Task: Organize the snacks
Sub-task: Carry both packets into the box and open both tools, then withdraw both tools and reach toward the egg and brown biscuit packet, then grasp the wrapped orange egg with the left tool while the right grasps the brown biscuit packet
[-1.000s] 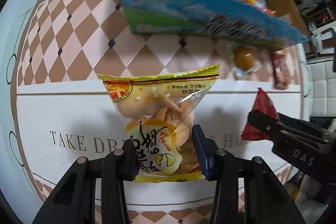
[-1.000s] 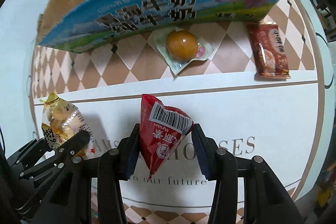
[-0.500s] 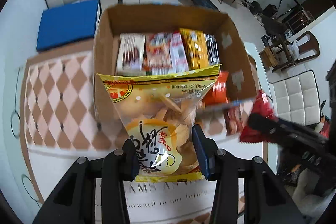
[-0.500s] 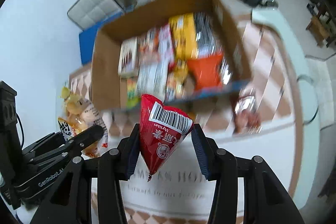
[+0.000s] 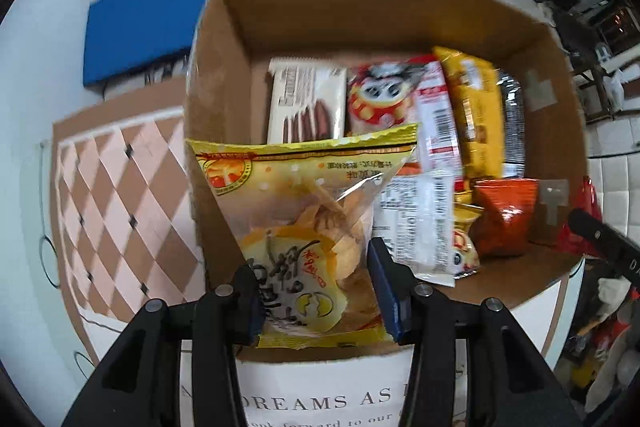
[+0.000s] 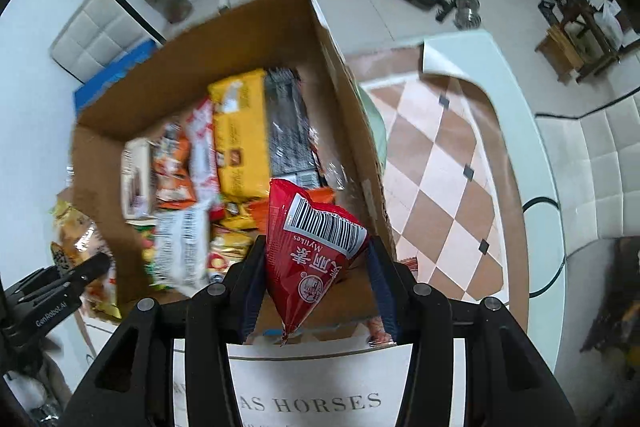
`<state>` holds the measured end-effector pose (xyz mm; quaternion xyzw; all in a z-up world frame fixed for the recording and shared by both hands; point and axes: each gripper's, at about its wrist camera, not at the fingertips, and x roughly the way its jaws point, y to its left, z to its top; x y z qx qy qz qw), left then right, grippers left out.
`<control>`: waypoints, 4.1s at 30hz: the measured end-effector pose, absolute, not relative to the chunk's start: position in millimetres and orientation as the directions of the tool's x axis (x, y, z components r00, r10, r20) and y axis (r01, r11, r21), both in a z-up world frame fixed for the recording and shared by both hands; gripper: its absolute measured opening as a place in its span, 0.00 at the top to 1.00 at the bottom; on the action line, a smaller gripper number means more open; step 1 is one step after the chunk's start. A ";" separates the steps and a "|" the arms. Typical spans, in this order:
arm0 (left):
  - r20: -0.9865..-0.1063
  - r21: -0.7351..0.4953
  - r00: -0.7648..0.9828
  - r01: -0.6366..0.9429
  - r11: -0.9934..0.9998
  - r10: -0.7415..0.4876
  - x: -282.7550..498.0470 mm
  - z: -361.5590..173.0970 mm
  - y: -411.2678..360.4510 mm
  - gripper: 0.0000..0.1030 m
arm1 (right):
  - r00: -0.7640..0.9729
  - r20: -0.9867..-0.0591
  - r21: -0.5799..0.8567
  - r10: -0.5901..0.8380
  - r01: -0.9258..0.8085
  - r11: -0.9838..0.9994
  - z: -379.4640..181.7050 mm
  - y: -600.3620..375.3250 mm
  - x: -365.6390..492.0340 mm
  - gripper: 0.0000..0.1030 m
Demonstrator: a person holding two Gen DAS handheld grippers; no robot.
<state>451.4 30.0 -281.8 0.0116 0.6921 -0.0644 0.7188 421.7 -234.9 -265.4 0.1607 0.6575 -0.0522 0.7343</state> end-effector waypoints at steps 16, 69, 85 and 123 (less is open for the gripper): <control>-0.988 -0.127 0.075 0.074 0.989 -0.133 439.0 -261.5 32.7 0.15 | 0.092 -0.981 0.186 0.170 0.208 0.960 -261.6 -206.5 419.2 0.10; -0.956 -0.225 0.200 -0.027 0.974 -0.215 314.7 -254.9 -25.7 0.15 | 0.167 -0.977 0.173 0.132 0.263 0.949 -252.0 -280.0 287.0 0.05; -0.978 -0.195 0.094 -0.091 0.977 -0.187 349.1 -368.2 -80.8 0.24 | 0.085 -0.987 0.152 0.134 0.274 0.950 -328.4 -314.2 309.1 0.05; -0.997 -0.050 -0.054 -0.005 0.999 -0.050 232.1 -380.3 -47.4 0.54 | -0.140 -0.989 0.041 0.052 0.084 0.996 -399.8 -235.9 245.3 0.38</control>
